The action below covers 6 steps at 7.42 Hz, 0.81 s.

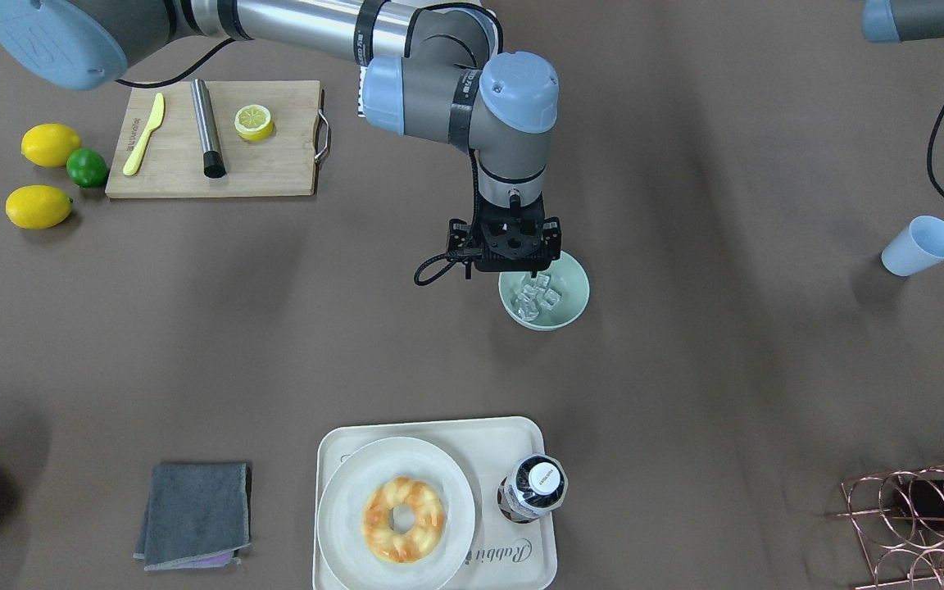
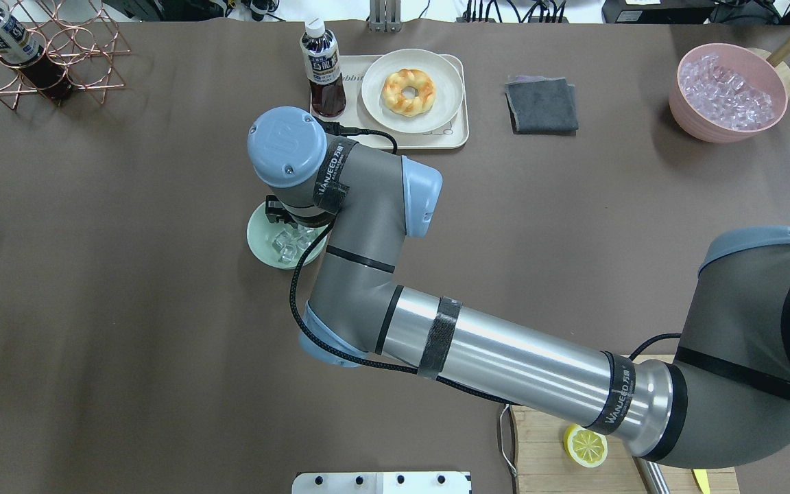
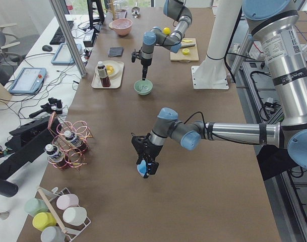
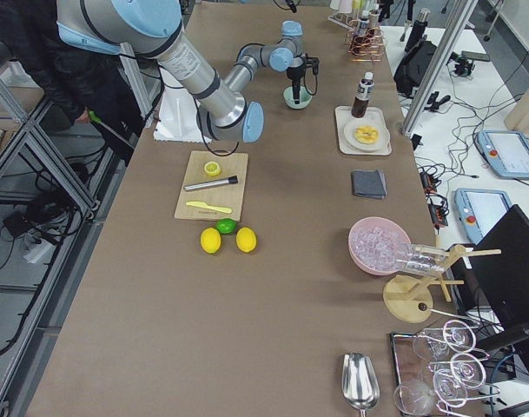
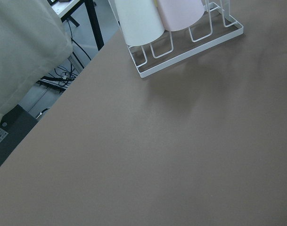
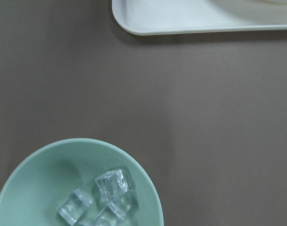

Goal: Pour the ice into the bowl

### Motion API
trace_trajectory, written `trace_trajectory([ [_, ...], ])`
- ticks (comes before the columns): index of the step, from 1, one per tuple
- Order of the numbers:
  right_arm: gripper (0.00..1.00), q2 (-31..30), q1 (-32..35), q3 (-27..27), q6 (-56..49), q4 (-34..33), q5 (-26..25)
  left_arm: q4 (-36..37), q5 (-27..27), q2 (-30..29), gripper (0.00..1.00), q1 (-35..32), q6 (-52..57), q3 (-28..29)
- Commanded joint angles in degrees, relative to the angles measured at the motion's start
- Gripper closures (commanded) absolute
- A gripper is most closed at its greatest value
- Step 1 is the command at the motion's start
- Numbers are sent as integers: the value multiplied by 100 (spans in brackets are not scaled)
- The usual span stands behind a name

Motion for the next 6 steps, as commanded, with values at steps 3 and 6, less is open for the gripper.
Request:
trace_trajectory([
  [3, 39, 12, -15, -492, -61, 608, -49, 365, -2559, -874, 3, -2811, 3537, 1014],
  [6, 100, -14, -68, -598, 150, 793, -58, 957, -3281, -1333, 3, -3631, 5070, 1481],
])
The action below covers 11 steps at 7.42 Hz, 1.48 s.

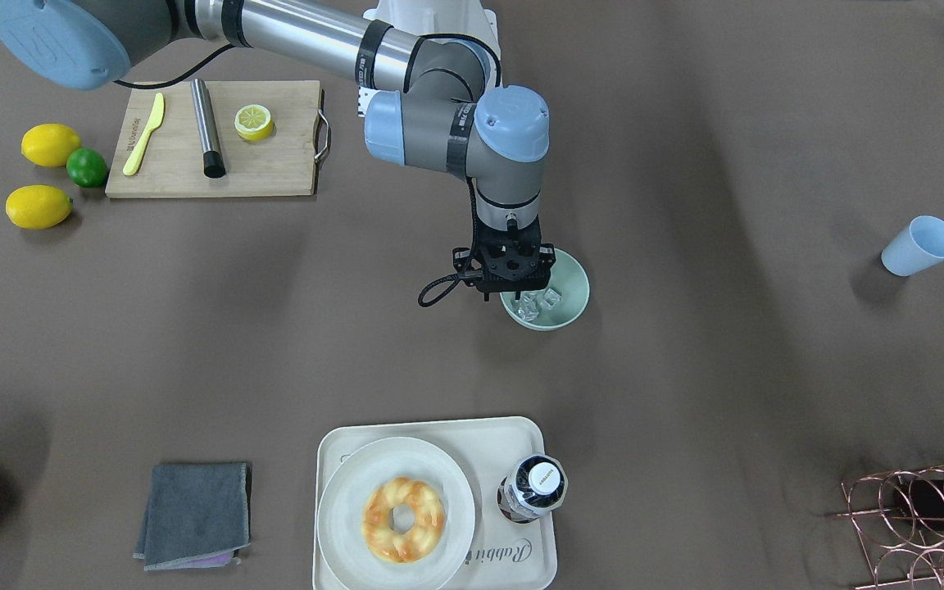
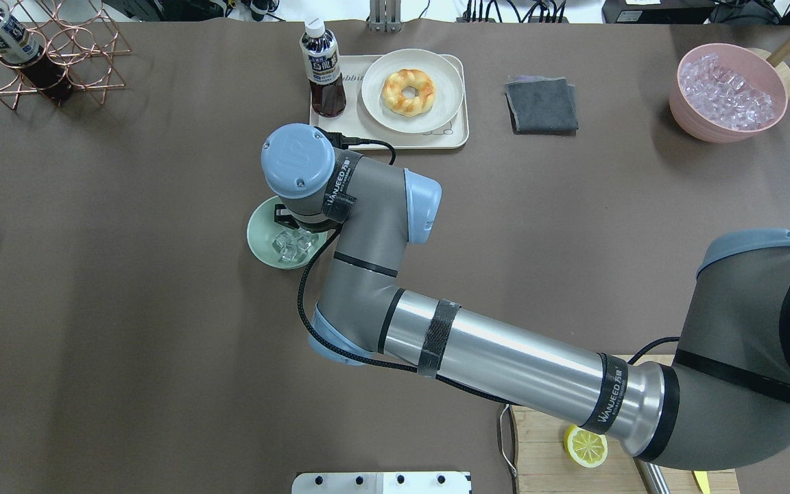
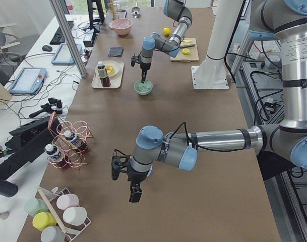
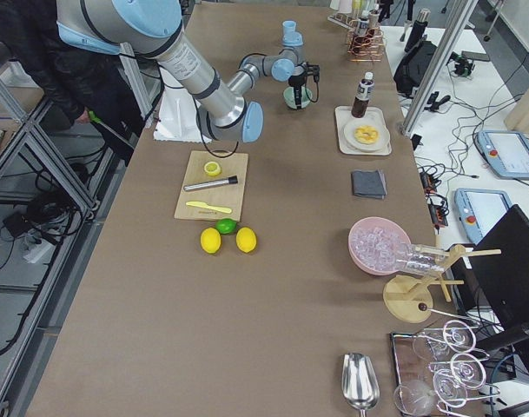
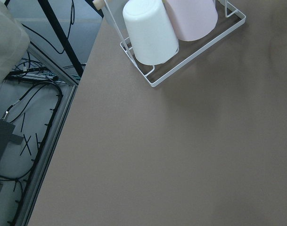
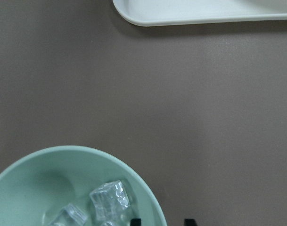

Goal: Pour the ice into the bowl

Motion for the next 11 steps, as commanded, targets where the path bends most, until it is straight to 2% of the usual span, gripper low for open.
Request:
trace_trajectory([
  [1, 100, -13, -29, -63, 158, 136, -4, 237, -728, -231, 3, -587, 975, 389],
  [4, 100, 22, 216, 77, 53, 75, 65, 527, -1756, -135, 3, -614, 1013, 242],
  [5, 100, -30, 505, 313, -139, -21, 501, 518, -1785, -161, 3, -597, 1013, 275],
  [7, 100, -284, 1207, 901, -823, -633, 1337, 535, -1793, -161, 3, -553, 1022, 276],
  [8, 100, -581, 1619, 1322, -1418, -976, 1688, 544, -2003, -152, 3, -405, 1039, 171],
  [9, 100, -1071, 1980, 1961, -2146, -1441, 1918, 579, -2240, -91, 3, -151, 987, 48],
  [11, 100, -2388, 2728, 3087, -3519, -1797, 2411, 580, -2225, -187, 3, 219, 261, -127],
])
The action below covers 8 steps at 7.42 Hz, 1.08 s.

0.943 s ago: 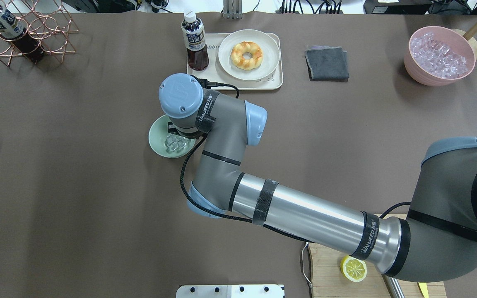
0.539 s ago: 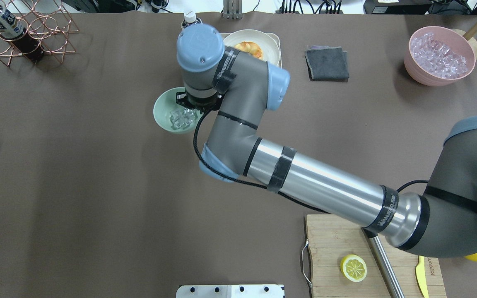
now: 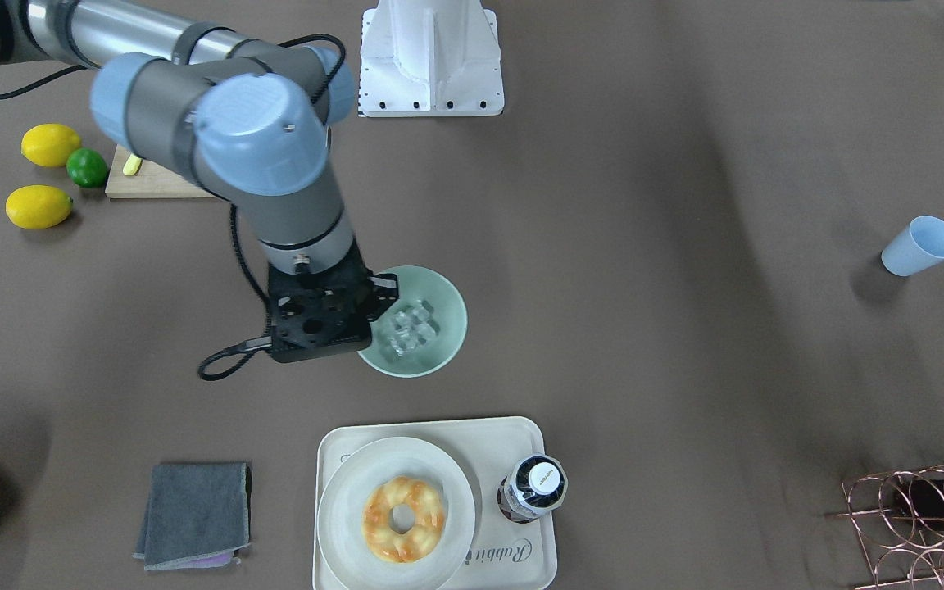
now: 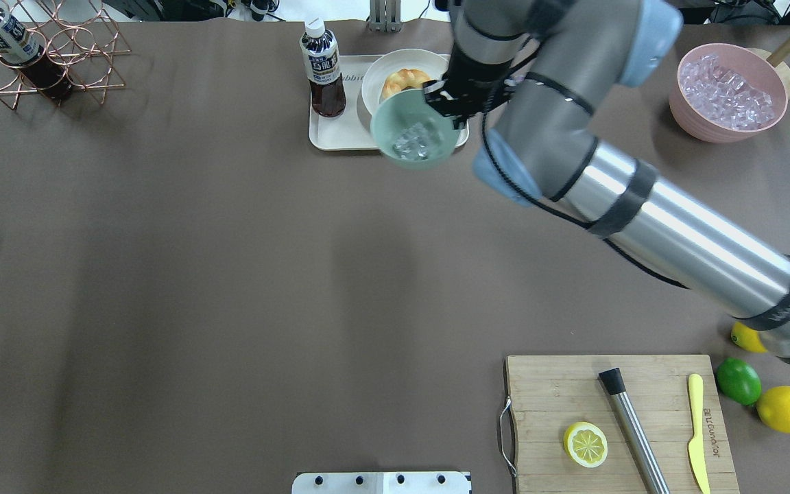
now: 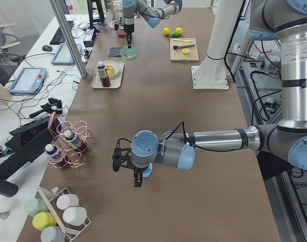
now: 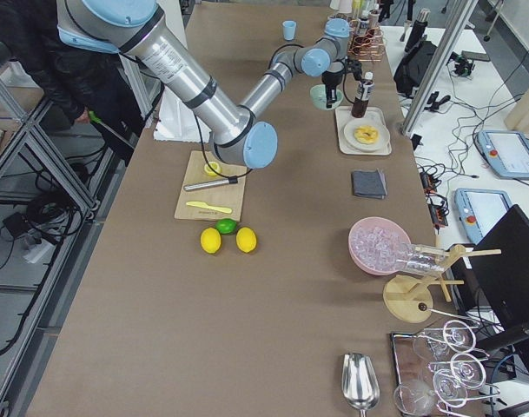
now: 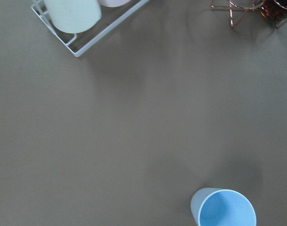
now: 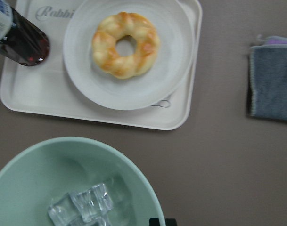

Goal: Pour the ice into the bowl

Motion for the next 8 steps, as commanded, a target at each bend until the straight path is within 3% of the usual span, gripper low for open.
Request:
trace_trajectory([
  [1, 100, -1706, 1058, 1255, -1837, -322, 648, 8, -50, -43, 3, 308, -569, -223],
  [3, 100, -2719, 1805, 1495, -3103, -287, 1043, 462, -59, -69, 3, 290, -569, -477],
  [5, 100, -3327, 2482, 1338, -4307, -278, 1465, 753, -59, 36, 3, 246, -578, -915],
  [8, 100, -3426, 3371, 251, -5935, -260, 1818, 746, -50, 440, 3, -61, -525, -953],
])
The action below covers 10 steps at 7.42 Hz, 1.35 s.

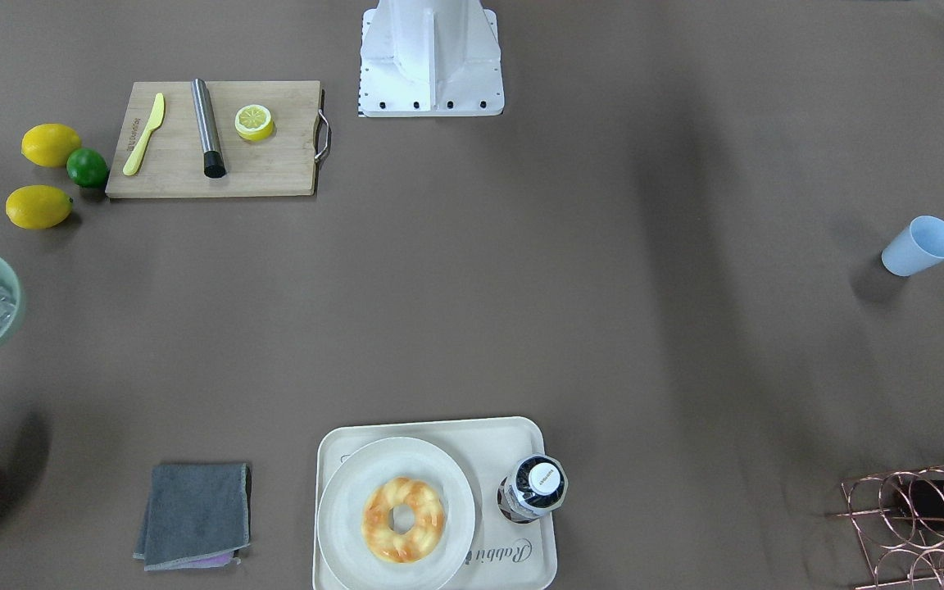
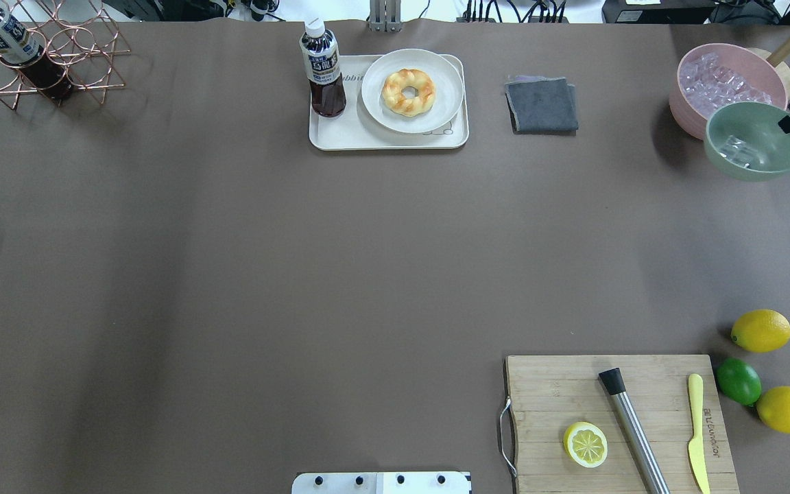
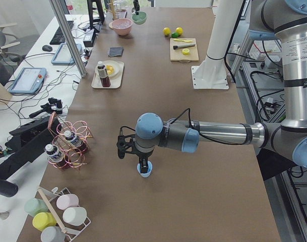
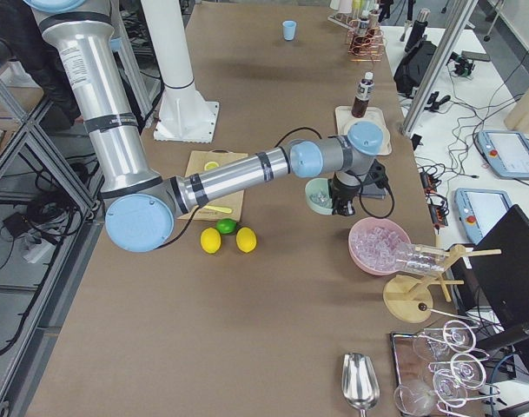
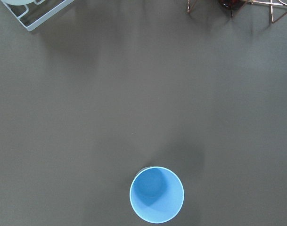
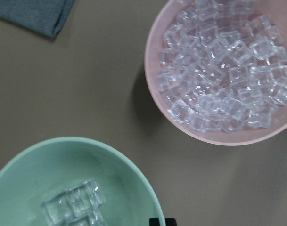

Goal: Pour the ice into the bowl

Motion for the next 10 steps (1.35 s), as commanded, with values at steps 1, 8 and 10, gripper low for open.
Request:
trace_trajectory([
  [1, 100, -23, 662, -939, -1128, 28, 200, 8, -2, 238, 3, -163, 6, -19],
  [8, 100, -164, 884, -3025, -1351, 2066, 218, 25, 7, 168, 3, -163, 515, 262],
  [10, 100, -233, 875, -3043, -1219, 2172, 235, 34, 7, -24, 3, -163, 507, 472],
])
